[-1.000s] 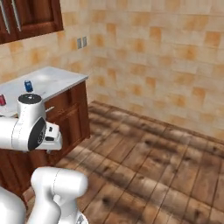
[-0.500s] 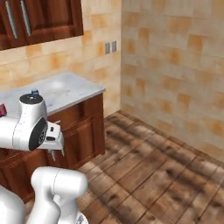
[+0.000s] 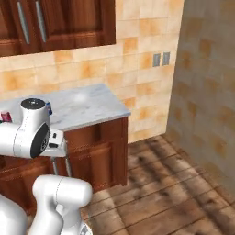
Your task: Four empty soda cans are scattered around the kitchen. Gather all the cans and cluster them next to the stove for recycling.
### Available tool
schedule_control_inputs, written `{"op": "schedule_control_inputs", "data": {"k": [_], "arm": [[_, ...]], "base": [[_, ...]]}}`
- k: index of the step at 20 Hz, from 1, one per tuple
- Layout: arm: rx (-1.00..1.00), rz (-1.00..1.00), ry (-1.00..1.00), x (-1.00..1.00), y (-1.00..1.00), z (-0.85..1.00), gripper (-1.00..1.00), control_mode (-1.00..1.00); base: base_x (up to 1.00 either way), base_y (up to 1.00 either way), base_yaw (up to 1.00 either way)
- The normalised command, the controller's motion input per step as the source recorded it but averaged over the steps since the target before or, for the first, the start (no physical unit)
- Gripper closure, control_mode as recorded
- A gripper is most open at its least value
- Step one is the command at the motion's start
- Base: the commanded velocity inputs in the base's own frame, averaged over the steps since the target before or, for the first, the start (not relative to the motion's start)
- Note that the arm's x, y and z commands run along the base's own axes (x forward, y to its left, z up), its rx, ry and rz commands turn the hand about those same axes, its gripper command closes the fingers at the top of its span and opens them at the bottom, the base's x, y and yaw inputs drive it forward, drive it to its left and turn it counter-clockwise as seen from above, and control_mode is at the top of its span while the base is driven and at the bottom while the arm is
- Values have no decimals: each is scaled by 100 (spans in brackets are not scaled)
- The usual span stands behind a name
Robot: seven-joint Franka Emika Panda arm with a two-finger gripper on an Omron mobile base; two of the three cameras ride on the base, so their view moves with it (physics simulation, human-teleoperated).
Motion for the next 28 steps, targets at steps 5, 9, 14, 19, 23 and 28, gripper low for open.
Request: {"op": "schedule_control_inputs", "data": {"k": [5,9,14,19,23,28], "arm": [[0,0,0,0,0,0,-100,100],[0,0,0,0,0,0,-100,100],[0,0,0,0,0,0,-100,100],[0,0,0,0,0,0,-100,100],[0,0,0,0,0,0,-100,100],[0,0,0,0,0,0,-100,100]], "base": [[100,-36,66],[86,-7,34],[83,4,1],[77,8,12],[0,0,0],[0,0,0]]}}
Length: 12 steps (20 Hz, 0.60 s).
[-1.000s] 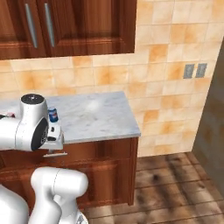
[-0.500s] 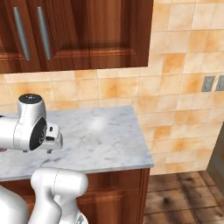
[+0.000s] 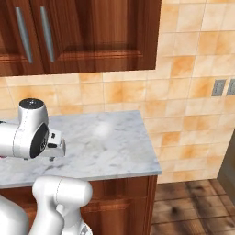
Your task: Four empty soda cans are scattered around the kitchen. Gather all the cans and cluster them next to the stove for recycling.
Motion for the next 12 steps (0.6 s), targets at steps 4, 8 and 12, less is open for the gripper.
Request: {"op": "schedule_control_inputs", "data": {"k": [4,8,12], "arm": [[0,0,0,0,0,0,-100,100],[0,0,4,9,2,-3,-100,-100],[0,-1,12,89,51,-18,-100,-100]], "base": [[0,0,0],[0,0,0],[0,0,0]]}}
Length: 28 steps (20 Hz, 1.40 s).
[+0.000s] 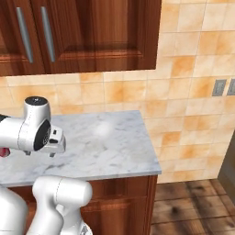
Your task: Four empty soda cans are scattered around the kitchen. Gather all the cans and cluster them next to the stove for recycling.
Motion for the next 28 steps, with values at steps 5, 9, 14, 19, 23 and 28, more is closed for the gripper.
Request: {"op": "schedule_control_inputs", "data": {"k": [5,9,14,19,23,28], "arm": [[0,0,6,88,42,-13,-100,-100],[0,0,0,35,26,-21,-100,-100],[-2,0,-3,40,40,-43,-100,-100],[-3,2,-2,39,8,7,-100,-100],[-3,1,0,35,0,3,-100,-100],[-1,1,0,20,2,-1,-100,-100]], "base": [[0,0,0],[0,0,0],[0,0,0],[0,0,0],[0,0,0],[0,0,0]]}}
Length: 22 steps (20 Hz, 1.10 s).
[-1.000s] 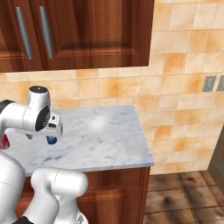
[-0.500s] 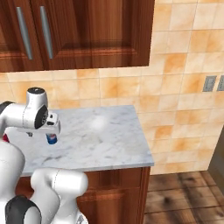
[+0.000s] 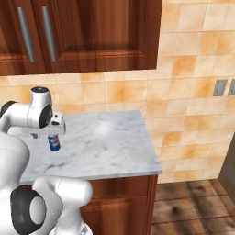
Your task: Four empty soda cans are scattered around the kitchen. Gather all the cans and cluster them next to the stove for recycling.
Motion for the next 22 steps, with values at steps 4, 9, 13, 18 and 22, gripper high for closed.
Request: {"op": "schedule_control_inputs", "data": {"k": [4,9,13,18,22], "arm": [[0,0,0,38,10,-1,-100,-100],[0,0,0,38,26,-5,-100,-100],[0,0,0,35,17,-35,-100,-100],[0,4,0,29,5,-20,-100,-100],[0,7,0,30,0,-28,-100,-100]], "base": [[0,0,0],[0,0,0],[0,0,0],[0,0,0],[0,0,0]]}}
